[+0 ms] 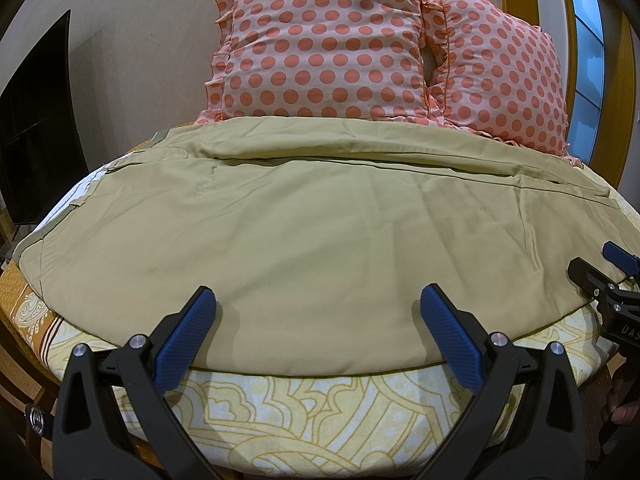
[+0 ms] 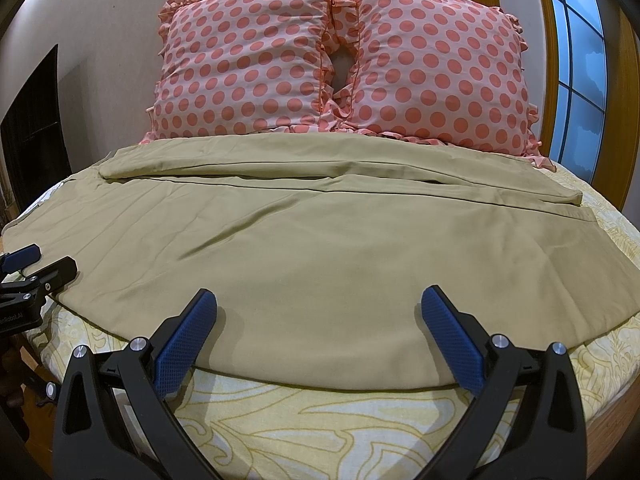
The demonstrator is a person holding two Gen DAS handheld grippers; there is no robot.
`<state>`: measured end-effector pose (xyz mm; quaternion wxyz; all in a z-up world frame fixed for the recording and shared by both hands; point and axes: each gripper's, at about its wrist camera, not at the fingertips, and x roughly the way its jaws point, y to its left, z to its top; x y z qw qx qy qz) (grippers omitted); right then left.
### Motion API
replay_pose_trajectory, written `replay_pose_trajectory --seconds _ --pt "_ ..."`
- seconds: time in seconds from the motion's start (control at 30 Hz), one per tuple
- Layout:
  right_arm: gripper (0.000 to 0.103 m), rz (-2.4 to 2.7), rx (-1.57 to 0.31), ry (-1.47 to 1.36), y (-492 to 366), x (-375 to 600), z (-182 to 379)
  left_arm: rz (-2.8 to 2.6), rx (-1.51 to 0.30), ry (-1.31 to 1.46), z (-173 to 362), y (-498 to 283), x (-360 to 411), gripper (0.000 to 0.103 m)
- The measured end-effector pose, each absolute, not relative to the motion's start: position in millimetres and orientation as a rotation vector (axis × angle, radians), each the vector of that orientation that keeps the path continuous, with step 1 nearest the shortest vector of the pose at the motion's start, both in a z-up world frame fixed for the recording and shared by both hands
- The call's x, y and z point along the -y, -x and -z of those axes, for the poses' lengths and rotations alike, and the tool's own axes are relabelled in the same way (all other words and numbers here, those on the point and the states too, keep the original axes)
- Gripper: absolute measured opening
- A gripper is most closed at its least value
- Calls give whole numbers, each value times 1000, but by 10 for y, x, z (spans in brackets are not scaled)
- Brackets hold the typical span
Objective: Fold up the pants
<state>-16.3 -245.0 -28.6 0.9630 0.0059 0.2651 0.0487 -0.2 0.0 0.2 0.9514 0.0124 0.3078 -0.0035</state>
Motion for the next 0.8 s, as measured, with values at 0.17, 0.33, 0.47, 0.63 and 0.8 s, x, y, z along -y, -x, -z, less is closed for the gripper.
replay_pose_trajectory --seconds 0.17,0.33,0.47,0.63,0.8 --pt "102 -96 -533 -13 170 2463 225 7 -625 -25 -2 3 0 101" --pt "102 -93 -528 -14 187 2457 213 7 -625 -25 -3 2 0 101" --pt "102 -89 -512 -16 190 2456 254 7 -624 -26 -4 1 0 101" --pt "102 -121 -545 -9 129 2486 208 13 -633 -27 -10 -4 -6 101" --pt "102 -73 -534 -158 -258 3077 -317 51 -661 34 -158 -26 -112 101"
